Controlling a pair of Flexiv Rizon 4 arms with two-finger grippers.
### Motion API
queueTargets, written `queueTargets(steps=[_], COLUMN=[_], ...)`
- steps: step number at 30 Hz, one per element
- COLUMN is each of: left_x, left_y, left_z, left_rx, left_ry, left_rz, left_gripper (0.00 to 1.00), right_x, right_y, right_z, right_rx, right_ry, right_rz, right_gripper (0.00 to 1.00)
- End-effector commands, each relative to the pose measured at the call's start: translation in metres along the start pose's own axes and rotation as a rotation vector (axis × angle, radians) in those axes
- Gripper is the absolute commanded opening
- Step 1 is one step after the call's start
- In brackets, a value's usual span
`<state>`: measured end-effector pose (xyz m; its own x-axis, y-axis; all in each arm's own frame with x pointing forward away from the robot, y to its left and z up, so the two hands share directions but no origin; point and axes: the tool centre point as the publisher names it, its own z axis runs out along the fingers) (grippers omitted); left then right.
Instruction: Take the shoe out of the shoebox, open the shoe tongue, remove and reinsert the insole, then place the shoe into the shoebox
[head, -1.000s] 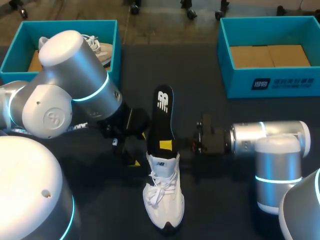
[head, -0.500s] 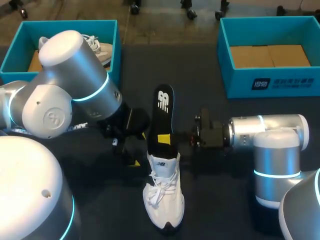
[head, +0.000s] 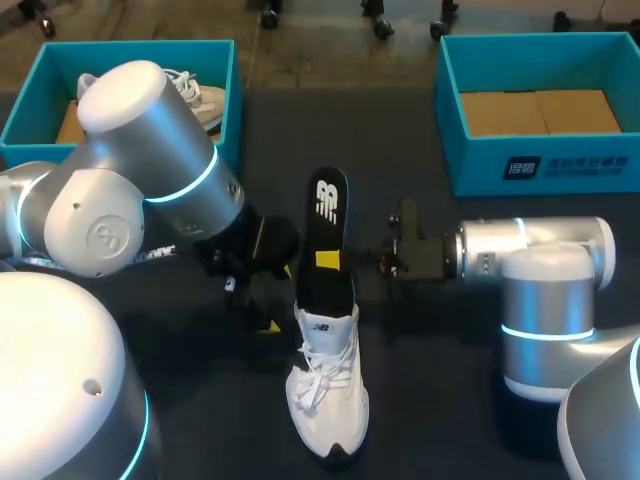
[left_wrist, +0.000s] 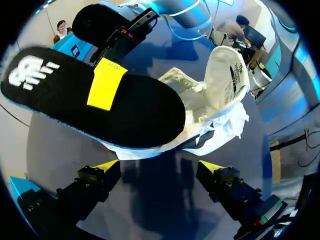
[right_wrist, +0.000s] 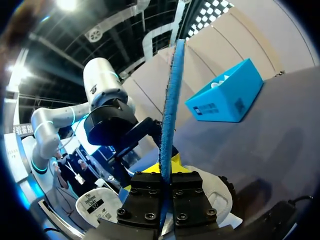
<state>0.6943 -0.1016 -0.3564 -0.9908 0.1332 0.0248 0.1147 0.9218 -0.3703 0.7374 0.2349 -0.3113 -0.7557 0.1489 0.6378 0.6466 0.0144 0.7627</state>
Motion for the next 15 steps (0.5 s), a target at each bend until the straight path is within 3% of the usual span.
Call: queueTargets(steps=[1, 15], left_x=[0.000, 0.000], left_y=[0.001, 0.001], left_z=[0.001, 0.001], left_rx=[0.002, 0.002], left_ry=[-0.001, -0.001], left_rz=[0.001, 0.001], left_gripper=[1.00, 1.00], right_x=[-0.002, 0.002], right_y=[-0.005, -0.038], right_z=[0.001, 0.003], right_rx=[-0.001, 0.017], right_ry=[-0.004, -0.024], right_rz=[0.022, 0.088], right_gripper=[0.00, 0.00])
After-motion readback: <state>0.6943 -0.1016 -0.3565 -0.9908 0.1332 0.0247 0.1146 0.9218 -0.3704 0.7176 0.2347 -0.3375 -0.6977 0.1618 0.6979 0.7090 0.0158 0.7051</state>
